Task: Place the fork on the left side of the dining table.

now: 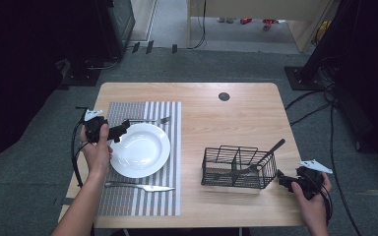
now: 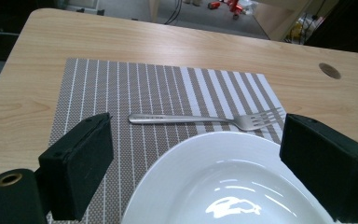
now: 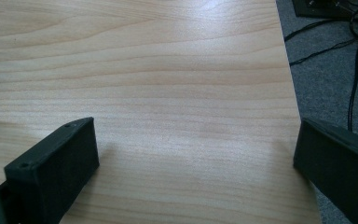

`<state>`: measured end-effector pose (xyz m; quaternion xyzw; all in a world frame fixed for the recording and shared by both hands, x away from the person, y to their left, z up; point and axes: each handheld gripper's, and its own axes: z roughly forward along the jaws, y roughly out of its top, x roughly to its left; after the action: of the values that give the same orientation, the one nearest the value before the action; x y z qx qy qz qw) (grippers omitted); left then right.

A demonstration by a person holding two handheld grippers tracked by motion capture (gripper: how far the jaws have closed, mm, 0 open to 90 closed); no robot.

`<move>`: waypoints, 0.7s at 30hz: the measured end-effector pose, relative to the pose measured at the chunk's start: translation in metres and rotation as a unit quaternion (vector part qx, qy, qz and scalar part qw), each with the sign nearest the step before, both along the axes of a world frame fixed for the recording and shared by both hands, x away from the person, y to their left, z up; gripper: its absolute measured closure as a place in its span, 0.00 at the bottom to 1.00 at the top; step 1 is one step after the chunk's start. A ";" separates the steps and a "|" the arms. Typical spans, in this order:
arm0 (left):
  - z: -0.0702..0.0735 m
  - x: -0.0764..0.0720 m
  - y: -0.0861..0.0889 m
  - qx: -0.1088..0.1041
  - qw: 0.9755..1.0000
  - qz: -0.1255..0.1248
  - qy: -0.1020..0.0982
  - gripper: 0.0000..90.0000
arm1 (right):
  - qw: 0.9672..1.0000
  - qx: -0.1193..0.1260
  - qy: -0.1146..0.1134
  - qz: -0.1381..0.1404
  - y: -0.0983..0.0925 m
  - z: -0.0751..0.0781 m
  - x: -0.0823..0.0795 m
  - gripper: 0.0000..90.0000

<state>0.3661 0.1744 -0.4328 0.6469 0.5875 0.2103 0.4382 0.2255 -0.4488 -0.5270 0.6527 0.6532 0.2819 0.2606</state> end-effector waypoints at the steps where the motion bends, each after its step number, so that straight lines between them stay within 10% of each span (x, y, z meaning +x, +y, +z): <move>1: 0.001 -0.003 0.000 0.003 1.000 -0.001 -0.001 0.11 | 1.000 0.000 0.000 0.000 0.000 0.000 0.000 0.00; 21: -0.010 -0.064 0.017 0.015 1.000 -0.019 -0.011 0.11 | 1.000 0.000 0.000 0.000 0.000 0.000 0.000 0.00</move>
<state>0.3020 0.1916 -0.4430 0.6626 0.5669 0.2177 0.4384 0.2255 -0.4488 -0.5270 0.6526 0.6533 0.2818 0.2607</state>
